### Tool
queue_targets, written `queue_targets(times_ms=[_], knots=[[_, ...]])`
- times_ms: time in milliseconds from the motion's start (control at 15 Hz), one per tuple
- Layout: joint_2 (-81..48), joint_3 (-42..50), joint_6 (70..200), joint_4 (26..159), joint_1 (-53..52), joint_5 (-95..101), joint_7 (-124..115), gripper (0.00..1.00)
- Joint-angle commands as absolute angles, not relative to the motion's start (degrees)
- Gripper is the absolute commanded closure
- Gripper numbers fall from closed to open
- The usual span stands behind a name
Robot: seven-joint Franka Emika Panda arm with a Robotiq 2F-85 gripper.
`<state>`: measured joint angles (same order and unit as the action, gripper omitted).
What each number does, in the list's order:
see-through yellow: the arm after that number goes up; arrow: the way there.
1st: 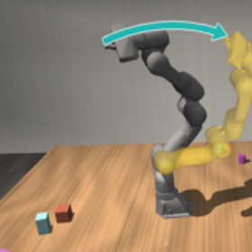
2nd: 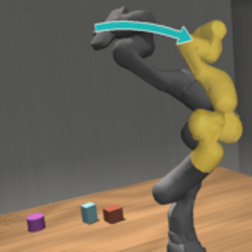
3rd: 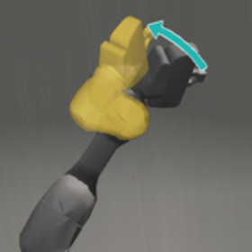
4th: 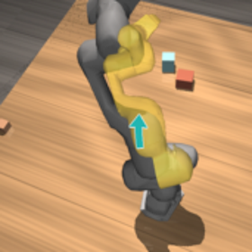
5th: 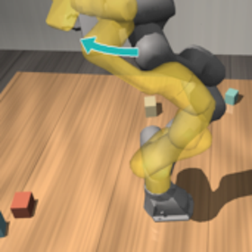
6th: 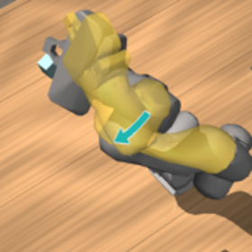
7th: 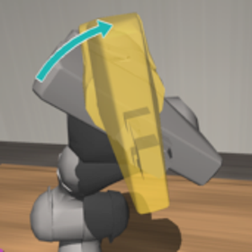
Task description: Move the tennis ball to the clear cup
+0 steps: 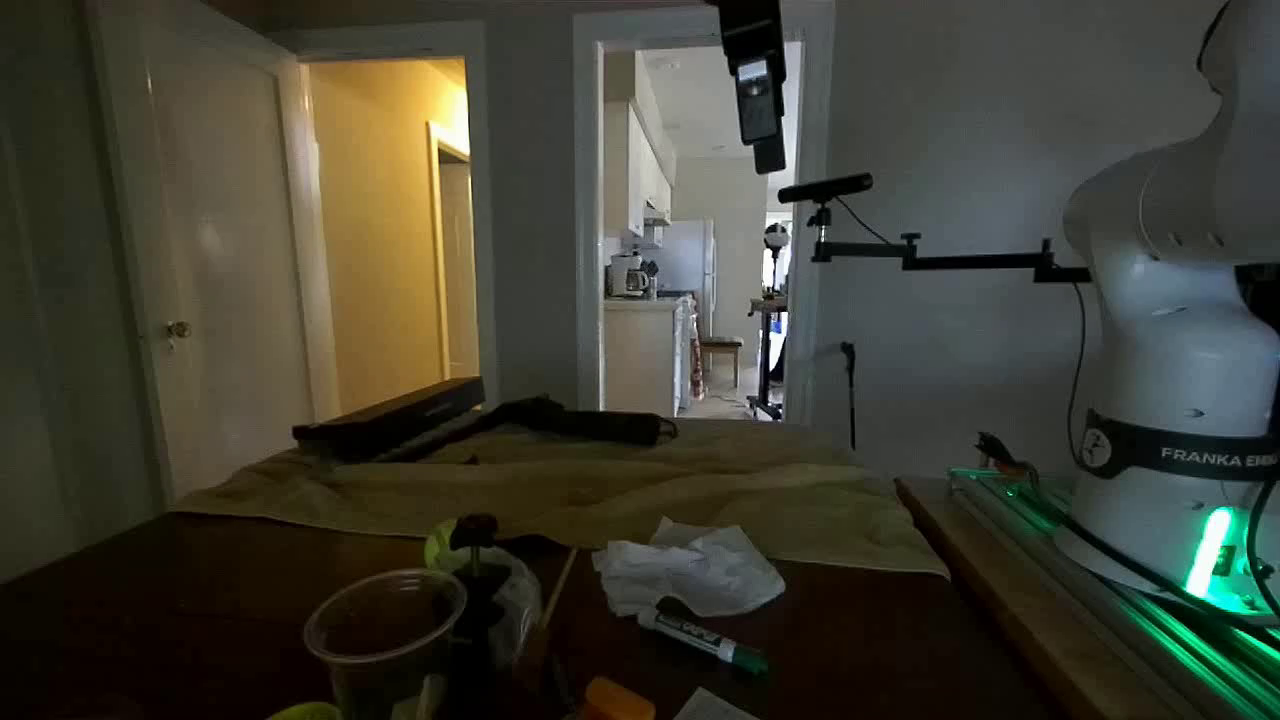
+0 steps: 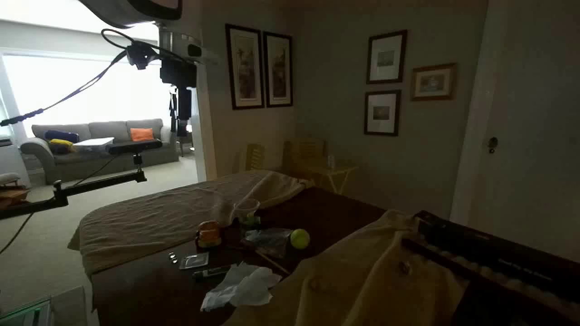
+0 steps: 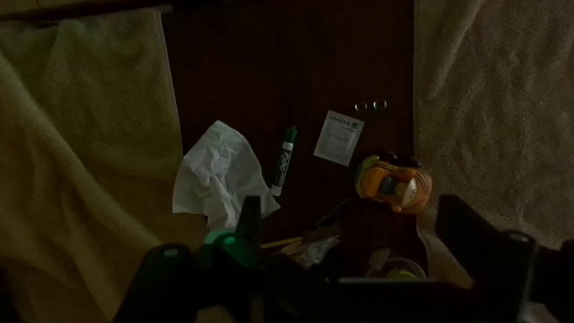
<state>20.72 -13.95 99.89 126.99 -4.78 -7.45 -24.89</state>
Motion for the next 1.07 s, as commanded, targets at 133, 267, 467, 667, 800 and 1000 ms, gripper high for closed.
queue_targets(times_ms=[133,267,467,667,800,1000], knots=[[20.65,-13.48,99.79,126.87,-5.32,-7.27,-25.05,0.00],[20.65,-13.48,99.79,126.87,-5.32,-7.27,-25.05,0.00],[20.65,-13.48,99.79,126.87,-5.32,-7.27,-25.05,0.00],[20.65,-13.48,99.80,126.87,-5.32,-7.27,-25.05,0.00],[20.65,-13.48,99.80,126.87,-5.32,-7.27,-25.05,0.00],[21.08,-13.10,100.84,127.50,-5.01,-7.41,-25.18,0.00]])
